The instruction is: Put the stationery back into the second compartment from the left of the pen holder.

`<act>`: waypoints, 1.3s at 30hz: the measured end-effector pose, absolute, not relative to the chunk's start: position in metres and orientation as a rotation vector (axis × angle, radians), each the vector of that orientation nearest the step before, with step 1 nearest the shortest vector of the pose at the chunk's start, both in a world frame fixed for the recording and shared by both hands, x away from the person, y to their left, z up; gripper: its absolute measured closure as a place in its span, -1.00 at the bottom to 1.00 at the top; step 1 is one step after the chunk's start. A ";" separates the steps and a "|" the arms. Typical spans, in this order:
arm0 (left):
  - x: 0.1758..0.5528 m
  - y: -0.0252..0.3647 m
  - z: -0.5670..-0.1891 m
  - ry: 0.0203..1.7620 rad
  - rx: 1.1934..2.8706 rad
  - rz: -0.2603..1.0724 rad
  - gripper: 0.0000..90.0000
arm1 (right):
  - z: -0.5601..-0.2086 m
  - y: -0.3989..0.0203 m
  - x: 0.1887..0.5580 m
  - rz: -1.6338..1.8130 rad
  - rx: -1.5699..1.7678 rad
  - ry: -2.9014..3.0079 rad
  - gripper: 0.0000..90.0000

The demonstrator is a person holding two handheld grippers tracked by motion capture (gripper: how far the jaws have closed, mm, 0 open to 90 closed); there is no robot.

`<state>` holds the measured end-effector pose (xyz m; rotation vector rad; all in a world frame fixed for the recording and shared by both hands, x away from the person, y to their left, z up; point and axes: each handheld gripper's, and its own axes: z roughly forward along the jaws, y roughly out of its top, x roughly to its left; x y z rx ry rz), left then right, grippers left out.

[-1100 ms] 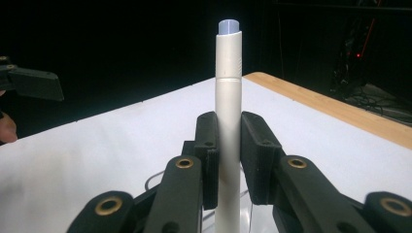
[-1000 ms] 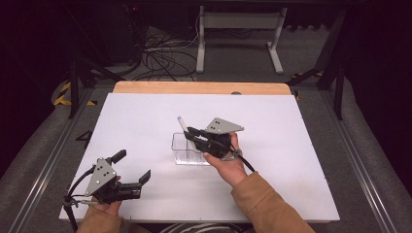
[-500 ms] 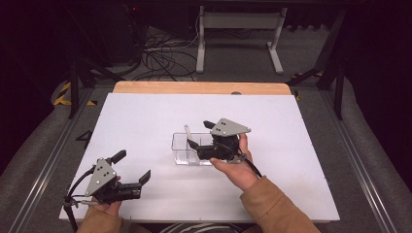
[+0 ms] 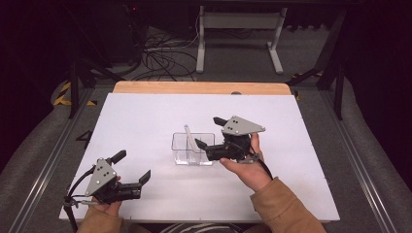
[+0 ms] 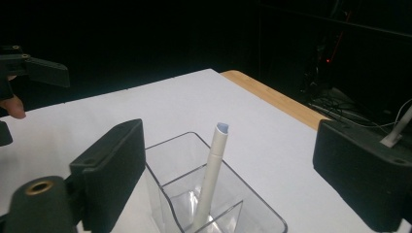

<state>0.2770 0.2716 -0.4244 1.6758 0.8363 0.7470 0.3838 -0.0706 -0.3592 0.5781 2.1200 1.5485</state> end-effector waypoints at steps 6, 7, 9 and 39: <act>0.277 0.271 -0.424 0.834 1.677 0.747 -0.97 | -0.359 -0.085 0.380 1.448 0.521 2.151 -0.89; 0.277 0.271 -0.424 0.835 1.677 0.748 -0.97 | -0.359 -0.089 0.379 1.426 0.518 2.154 -0.92; 0.277 0.271 -0.424 0.834 1.678 0.750 -0.97 | -0.360 -0.096 0.377 1.438 0.531 2.147 -0.96; 0.276 0.269 -0.424 0.827 1.685 0.748 -0.97 | -0.418 -0.200 0.355 1.562 0.713 2.094 -1.00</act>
